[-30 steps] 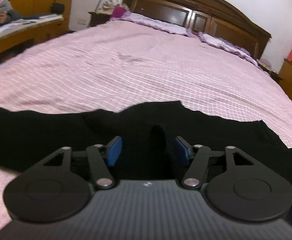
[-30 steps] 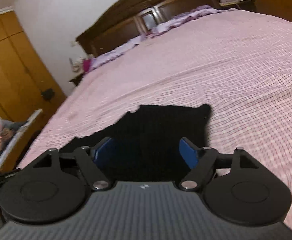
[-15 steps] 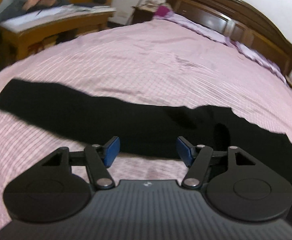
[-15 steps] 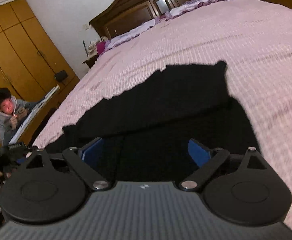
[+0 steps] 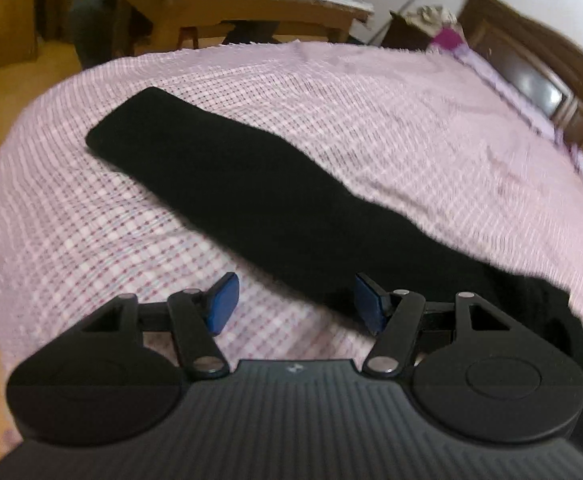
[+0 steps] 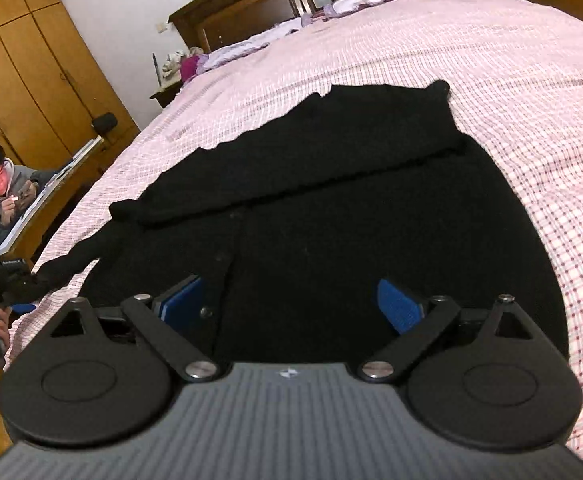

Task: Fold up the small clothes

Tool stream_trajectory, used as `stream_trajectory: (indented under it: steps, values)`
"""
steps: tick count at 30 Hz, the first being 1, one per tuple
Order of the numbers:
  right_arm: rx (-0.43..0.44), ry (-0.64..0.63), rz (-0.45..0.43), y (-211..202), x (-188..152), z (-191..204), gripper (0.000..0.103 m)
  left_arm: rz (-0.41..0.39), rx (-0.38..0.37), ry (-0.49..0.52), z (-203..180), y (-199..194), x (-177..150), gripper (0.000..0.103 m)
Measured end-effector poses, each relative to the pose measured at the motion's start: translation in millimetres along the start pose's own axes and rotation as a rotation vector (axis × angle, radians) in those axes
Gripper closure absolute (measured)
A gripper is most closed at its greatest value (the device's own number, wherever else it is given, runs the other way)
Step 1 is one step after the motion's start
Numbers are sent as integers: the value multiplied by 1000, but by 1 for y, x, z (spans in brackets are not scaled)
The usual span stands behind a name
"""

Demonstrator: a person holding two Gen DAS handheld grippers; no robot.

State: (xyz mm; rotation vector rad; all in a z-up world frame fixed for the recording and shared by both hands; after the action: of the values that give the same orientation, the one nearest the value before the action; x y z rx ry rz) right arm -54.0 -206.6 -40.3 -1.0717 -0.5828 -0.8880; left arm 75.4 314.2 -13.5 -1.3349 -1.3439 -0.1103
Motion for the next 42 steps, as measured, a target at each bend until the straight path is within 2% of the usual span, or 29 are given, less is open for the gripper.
stream_trajectory:
  steps: [6,12,17,19,20,21,22,26,30,35,42]
  values:
    - [-24,-11,5,4,-3,-1,6,-17,-33,-109,10,31,11,38]
    - [-41,-20,5,12,-4,-2,5,-72,-63,-119,7,48,15,37]
    - [-45,-30,0,17,0,-2,5,-85,-108,-122,4,58,18,38]
    - [-45,-28,-7,18,4,-3,5,-89,-139,-127,3,58,19,52]
    - [-46,-25,-10,18,6,-3,5,-79,-164,-134,3,60,19,72]
    - [-47,-21,-13,18,7,-4,5,-62,-182,-144,3,62,19,86]
    - [-49,-18,-16,18,8,-5,5,-50,-199,-161,4,63,19,90]
    - [-51,-9,-32,15,13,-9,5,-85,-269,-183,3,50,21,92]
    - [-52,1,-47,11,16,-12,5,-150,-345,-147,-12,23,30,92]
    - [-40,9,-63,5,18,-14,5,-227,-431,-81,-46,-15,43,92]
    - [-32,46,-77,1,23,-23,5,-248,-540,-27,-98,-50,45,92]
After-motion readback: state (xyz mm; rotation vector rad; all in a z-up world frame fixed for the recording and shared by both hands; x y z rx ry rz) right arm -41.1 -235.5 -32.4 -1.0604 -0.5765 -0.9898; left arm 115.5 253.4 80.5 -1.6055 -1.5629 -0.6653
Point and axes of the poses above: each gripper's, at about its wrist camera, not at the fingertips, and y roughly the way its jaws point, z to its left, x to its top, the point moved 5 cm from there along y, roughly the way its jaws point, and after that the axes turned 9 degrees about -z, right-handed, at the moved point
